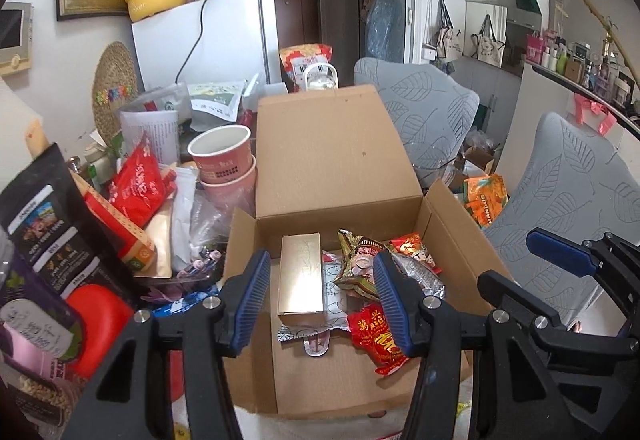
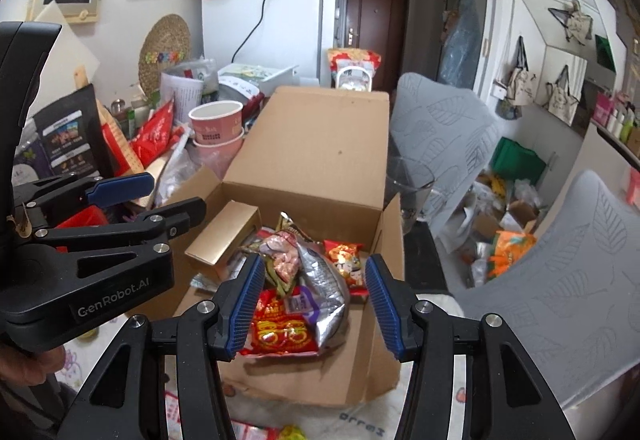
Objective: Organize snacks
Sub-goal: 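Lift both tools out of the box and back toward the table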
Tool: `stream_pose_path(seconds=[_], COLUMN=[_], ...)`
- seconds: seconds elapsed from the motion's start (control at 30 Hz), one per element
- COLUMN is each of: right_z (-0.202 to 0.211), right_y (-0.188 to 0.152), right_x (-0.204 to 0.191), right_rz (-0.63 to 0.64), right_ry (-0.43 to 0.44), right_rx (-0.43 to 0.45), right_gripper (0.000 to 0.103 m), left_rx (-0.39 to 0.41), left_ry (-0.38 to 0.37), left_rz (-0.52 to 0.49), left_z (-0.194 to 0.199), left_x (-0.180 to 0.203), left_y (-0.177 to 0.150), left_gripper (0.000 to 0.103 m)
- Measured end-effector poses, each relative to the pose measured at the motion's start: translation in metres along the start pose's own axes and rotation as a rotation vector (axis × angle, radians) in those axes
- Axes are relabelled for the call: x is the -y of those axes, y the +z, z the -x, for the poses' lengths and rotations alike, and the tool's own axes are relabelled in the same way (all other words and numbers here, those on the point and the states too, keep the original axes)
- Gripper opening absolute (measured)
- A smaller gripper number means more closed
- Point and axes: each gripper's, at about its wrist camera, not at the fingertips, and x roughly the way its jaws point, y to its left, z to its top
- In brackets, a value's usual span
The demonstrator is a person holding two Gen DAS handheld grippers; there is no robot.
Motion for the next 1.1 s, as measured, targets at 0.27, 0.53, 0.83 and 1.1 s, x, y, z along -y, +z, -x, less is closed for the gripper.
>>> stream_pose_path(seconds=[0.27, 0.53, 0.83, 1.1], right_z=[0.052, 0.099, 0.129, 0.141], right_y=[0.0, -0.016, -0.049, -0.079], right_x=[-0.007, -0.012, -0.014, -0.018], right_rz=[0.0, 0.001, -0.033, -0.065], right_ry=[0.011, 0.004, 0.009, 0.028], right_rx=[0.064, 0.112, 0.107, 0.086], right_gripper=[0.053, 0.057, 0.057, 0.057], left_rx=[0.052, 0.089, 0.108, 0.075], left_ry=[-0.005, -0.026, -0.051, -0.116], left_rz=[-0.004, -0.03, -0.059, -0.105], left_z=[0.051, 0.096, 0.129, 0.141], left_x=[-0.002, 0.001, 0.004, 0.012], left_y=[-0.004, -0.024, -0.054, -0.079], left_gripper=[0.053, 0.07, 0.079, 0.079])
